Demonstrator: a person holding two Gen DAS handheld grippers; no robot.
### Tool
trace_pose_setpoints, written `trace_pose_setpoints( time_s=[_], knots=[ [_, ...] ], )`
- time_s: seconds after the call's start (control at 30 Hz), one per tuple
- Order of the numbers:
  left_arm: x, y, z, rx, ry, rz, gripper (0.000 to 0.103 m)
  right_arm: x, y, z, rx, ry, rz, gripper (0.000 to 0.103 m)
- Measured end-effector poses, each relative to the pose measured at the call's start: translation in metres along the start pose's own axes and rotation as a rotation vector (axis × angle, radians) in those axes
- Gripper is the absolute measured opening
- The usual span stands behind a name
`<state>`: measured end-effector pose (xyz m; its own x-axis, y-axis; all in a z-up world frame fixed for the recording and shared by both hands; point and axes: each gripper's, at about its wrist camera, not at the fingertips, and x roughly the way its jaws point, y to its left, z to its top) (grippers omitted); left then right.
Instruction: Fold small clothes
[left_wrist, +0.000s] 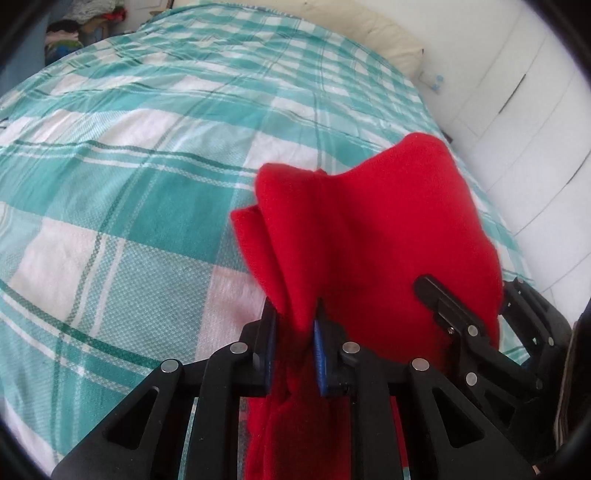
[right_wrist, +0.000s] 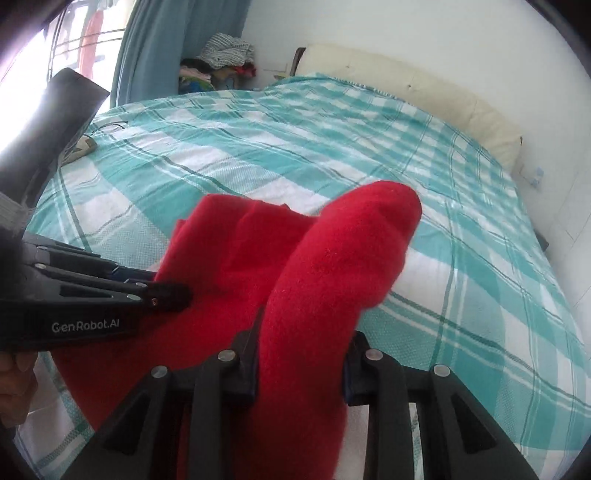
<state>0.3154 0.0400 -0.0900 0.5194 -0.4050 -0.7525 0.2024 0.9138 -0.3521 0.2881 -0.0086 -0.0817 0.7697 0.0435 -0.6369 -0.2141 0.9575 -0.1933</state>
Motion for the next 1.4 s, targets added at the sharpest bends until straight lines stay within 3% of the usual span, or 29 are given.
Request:
trace_pose_setpoints(
  time_s=[0.13, 0.17, 0.23, 0.27, 0.3, 0.37, 0.43, 0.6, 0.67, 0.87, 1.03, 1.23, 1.3, 1.4],
  knots=[
    [-0.031, -0.018, 0.028, 0.049, -0.088, -0.005, 0.017, -0.028, -0.024, 0.032, 0.054, -0.104, 0.035, 0.03],
    [-0.03, -0.021, 0.034, 0.055, -0.092, 0.001, 0.021, -0.03, -0.033, 0.039, 0.077, -0.111, 0.049, 0.03],
    [-0.011, -0.022, 0.041, 0.05, -0.068, 0.037, 0.038, -0.022, -0.052, 0.049, 0.146, -0.093, 0.084, 0.034],
    [-0.001, -0.02, 0.039, 0.056, -0.049, 0.089, 0.054, -0.014, -0.065, 0.048, 0.182, -0.053, 0.102, 0.043],
    [0.01, -0.016, 0.035, 0.066, -0.028, 0.157, 0.064, -0.004, -0.078, 0.043, 0.217, -0.004, 0.107, 0.058],
    [0.014, -0.008, 0.019, 0.093, -0.023, 0.262, 0.064, 0.003, -0.102, 0.022, 0.262, 0.071, 0.055, 0.078],
    [0.0, -0.002, -0.003, 0.125, -0.069, 0.317, 0.07, -0.006, -0.121, -0.006, 0.263, 0.109, 0.005, 0.078],
    [-0.062, -0.023, -0.038, 0.219, -0.251, 0.421, 0.102, -0.053, -0.142, -0.063, 0.265, 0.157, -0.068, 0.083],
    [-0.089, -0.038, -0.046, 0.252, -0.3, 0.449, 0.102, -0.079, -0.138, -0.074, 0.282, 0.156, -0.06, 0.086],
    [-0.154, -0.076, -0.07, 0.254, -0.334, 0.487, 0.103, -0.16, -0.105, -0.09, 0.306, 0.099, 0.001, 0.091],
    [-0.18, -0.093, -0.101, 0.226, -0.245, 0.506, 0.102, -0.208, -0.076, -0.097, 0.349, 0.097, 0.074, 0.091],
    [-0.209, -0.111, -0.137, 0.189, -0.232, 0.451, 0.102, -0.255, -0.05, -0.099, 0.333, 0.1, 0.1, 0.092],
    [-0.215, -0.116, -0.144, 0.194, -0.236, 0.452, 0.103, -0.268, -0.045, -0.097, 0.314, 0.083, 0.091, 0.098],
    [-0.221, -0.119, -0.15, 0.183, -0.234, 0.439, 0.103, -0.282, -0.039, -0.092, 0.293, 0.067, 0.076, 0.099]
  ],
)
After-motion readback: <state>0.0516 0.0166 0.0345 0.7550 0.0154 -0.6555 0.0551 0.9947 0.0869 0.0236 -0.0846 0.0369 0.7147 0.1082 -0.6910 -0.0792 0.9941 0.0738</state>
